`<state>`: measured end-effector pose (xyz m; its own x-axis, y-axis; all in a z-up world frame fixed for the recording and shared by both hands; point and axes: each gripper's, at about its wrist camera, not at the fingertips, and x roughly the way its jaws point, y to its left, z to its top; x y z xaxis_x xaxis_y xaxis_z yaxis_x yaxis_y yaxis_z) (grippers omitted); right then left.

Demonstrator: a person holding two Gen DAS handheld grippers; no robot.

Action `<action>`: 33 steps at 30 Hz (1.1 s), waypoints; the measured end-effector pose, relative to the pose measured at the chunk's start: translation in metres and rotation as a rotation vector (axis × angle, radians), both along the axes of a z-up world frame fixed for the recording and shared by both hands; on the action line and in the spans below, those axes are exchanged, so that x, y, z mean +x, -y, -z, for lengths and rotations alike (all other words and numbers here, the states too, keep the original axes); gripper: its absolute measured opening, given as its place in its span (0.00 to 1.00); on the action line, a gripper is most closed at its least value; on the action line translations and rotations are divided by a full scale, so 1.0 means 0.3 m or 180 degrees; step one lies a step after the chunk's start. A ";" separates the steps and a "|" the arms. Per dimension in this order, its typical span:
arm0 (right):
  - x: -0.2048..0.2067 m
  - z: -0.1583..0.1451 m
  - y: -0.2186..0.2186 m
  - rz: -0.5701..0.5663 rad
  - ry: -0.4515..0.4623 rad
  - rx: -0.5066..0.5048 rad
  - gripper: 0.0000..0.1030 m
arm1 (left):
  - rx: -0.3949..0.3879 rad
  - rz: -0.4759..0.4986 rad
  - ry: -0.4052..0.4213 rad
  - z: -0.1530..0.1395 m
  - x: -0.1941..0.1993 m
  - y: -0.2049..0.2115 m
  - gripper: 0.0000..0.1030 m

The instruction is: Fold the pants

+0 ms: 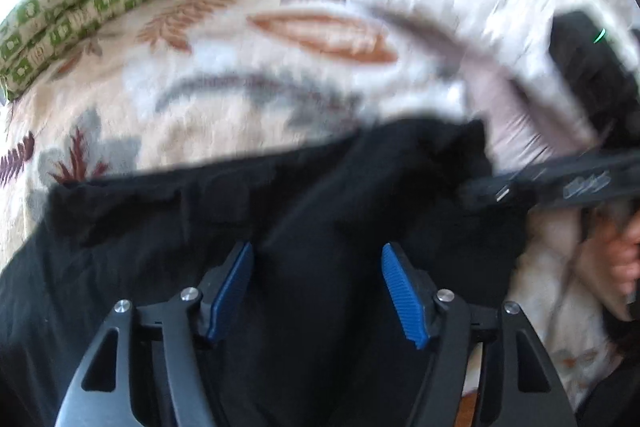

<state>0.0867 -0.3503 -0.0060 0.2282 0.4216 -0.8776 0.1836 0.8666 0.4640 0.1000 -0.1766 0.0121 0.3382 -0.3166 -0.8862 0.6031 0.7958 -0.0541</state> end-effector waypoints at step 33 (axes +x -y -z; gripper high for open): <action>0.077 -0.261 -0.518 -0.0321 0.0608 0.0327 0.15 | -0.0611 -0.1131 -0.0250 -0.078 0.074 -0.618 0.37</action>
